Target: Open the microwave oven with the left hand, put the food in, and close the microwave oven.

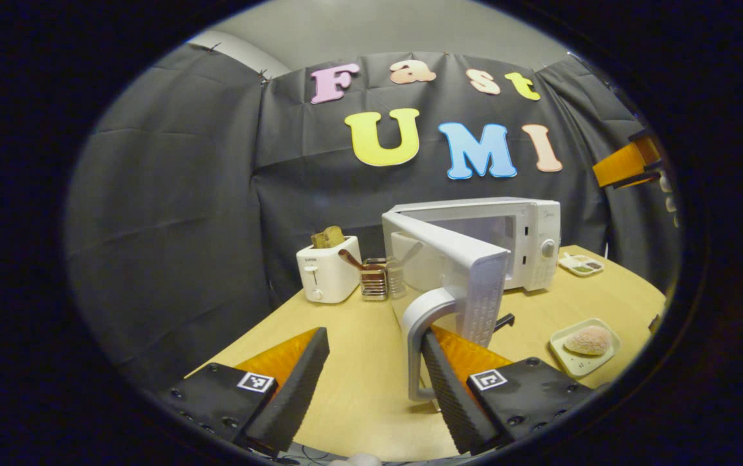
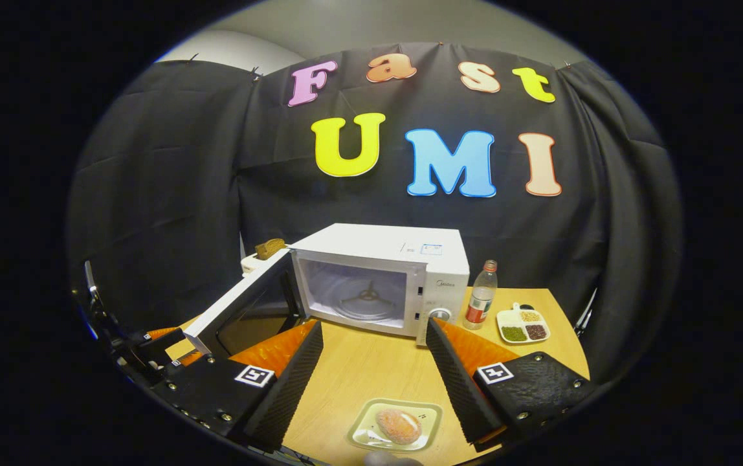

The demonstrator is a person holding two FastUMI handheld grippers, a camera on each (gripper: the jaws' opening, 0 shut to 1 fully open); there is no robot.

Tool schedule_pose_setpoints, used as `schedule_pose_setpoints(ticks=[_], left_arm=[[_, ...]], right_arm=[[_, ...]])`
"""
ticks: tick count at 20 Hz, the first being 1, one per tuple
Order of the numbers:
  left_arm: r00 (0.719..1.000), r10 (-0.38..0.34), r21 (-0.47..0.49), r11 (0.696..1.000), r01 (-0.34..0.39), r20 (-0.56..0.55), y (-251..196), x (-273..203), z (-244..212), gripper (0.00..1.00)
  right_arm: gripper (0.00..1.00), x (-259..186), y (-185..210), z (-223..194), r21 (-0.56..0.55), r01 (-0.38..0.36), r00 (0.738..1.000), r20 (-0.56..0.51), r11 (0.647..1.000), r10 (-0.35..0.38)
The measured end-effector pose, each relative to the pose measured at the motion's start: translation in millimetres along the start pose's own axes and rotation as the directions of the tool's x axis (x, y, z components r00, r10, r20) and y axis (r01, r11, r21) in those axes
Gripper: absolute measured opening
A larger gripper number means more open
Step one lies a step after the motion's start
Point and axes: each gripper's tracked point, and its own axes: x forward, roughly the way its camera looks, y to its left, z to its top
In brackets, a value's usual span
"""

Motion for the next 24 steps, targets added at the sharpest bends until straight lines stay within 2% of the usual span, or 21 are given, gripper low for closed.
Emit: schedule_pose_setpoints(ticks=[6,10,17,21,24], left_arm=[[0.999,0.032,0.044,0.999,-0.032,0.001,30,-26,13,0.96],[0.997,0.048,0.017,0.999,-0.050,0.060,45,-52,69,0.96],[0.976,-0.025,-0.045,0.998,0.036,0.218,1,-56,180,0.96],[0.963,-0.069,-0.070,0.993,0.090,0.262,-28,-41,214,0.96],[0.962,-0.077,-0.055,0.994,0.094,0.261,-37,-33,219,0.96]], right_arm=[[0.98,9,-8,-73,-0.011,-0.002,0.997,-0.081,1.000,0.001],[0.98,16,-25,-124,-0.060,0.008,0.987,-0.159,0.998,-0.018],[0.98,25,-41,-205,-0.097,0.004,0.959,-0.282,0.995,-0.031],[0.99,34,-49,-239,-0.102,0.007,0.943,-0.329,0.995,-0.040],[0.98,40,-50,-254,-0.086,0.006,0.935,-0.352,0.996,-0.036]])
